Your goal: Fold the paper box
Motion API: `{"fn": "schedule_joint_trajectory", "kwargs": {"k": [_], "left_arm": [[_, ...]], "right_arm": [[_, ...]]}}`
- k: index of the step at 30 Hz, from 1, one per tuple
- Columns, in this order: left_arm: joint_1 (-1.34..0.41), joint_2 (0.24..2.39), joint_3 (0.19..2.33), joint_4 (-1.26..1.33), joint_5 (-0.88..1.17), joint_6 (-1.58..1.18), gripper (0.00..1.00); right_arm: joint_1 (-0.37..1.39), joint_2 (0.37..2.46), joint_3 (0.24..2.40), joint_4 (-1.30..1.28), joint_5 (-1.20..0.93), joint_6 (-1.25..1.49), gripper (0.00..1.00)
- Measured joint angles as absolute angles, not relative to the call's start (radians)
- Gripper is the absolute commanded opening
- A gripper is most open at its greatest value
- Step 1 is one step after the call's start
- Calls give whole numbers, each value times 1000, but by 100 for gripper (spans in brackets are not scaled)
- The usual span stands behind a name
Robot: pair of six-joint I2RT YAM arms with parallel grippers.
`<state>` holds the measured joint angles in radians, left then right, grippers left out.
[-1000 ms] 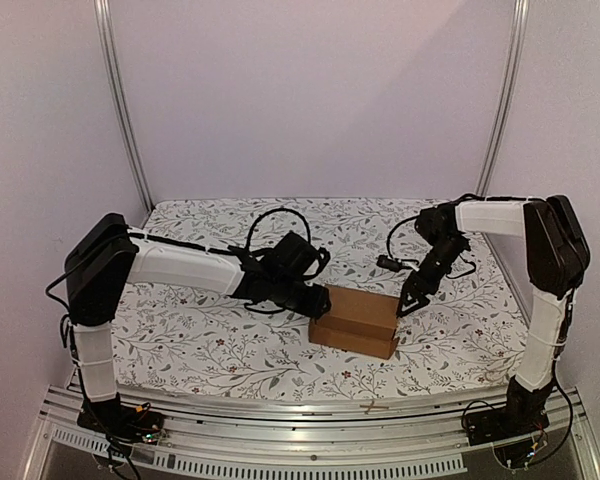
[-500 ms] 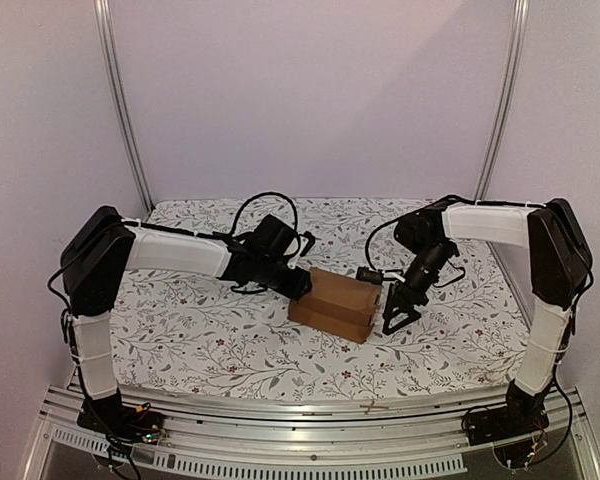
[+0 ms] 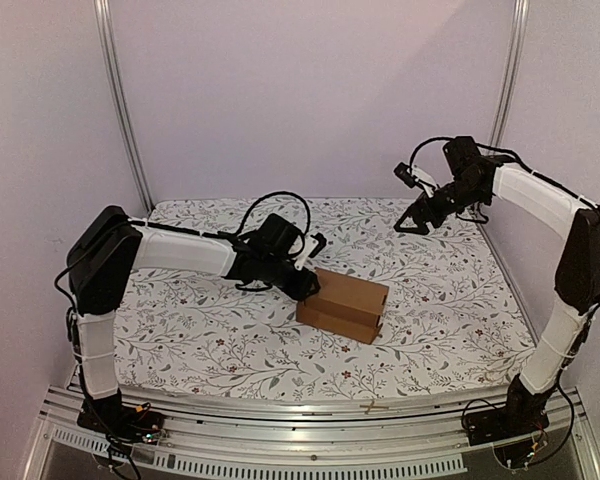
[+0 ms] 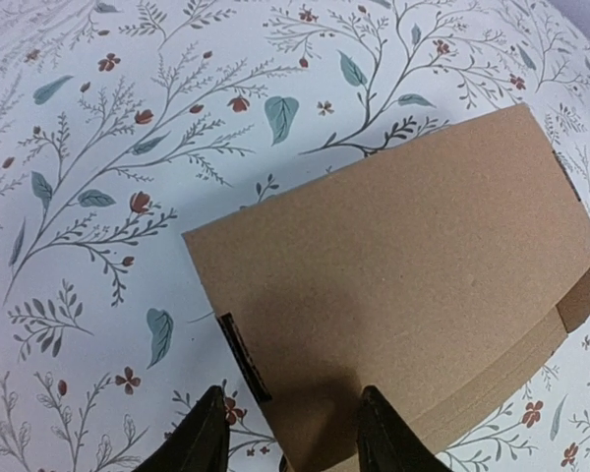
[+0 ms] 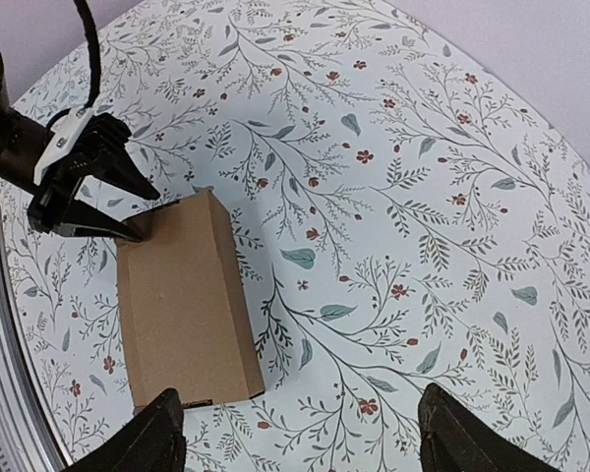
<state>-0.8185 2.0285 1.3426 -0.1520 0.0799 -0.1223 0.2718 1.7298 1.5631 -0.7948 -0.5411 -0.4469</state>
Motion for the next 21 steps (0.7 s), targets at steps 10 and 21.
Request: {"fn": "schedule_joint_trajectory", "kwargs": {"k": [10,21], "left_arm": [[-814,2051,1373,-150,104,-36,44],[-813,2054,1364,-115,105,-8,44]], "right_arm": [[364,2054,1631,-898,-540,-498,74],[460,2054,1501,-952,-533,-523,65]]}}
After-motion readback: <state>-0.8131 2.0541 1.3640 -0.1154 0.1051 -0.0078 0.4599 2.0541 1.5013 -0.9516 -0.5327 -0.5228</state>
